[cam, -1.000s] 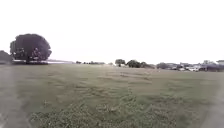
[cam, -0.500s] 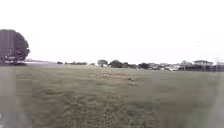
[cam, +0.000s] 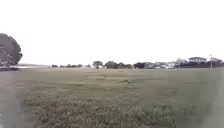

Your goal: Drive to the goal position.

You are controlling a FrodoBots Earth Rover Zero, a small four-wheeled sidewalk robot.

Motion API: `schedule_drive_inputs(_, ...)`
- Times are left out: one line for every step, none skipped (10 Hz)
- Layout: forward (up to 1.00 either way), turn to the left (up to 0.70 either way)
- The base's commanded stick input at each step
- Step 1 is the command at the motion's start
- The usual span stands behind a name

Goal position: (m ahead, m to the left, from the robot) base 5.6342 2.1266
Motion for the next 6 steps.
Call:
schedule_drive_inputs(0.85, 0.00)
schedule_drive_inputs(0.85, 0.00)
schedule_drive_inputs(0.85, 0.00)
schedule_drive_inputs(0.85, 0.34)
schedule_drive_inputs(0.85, 0.34)
schedule_drive_inputs(0.85, 0.34)
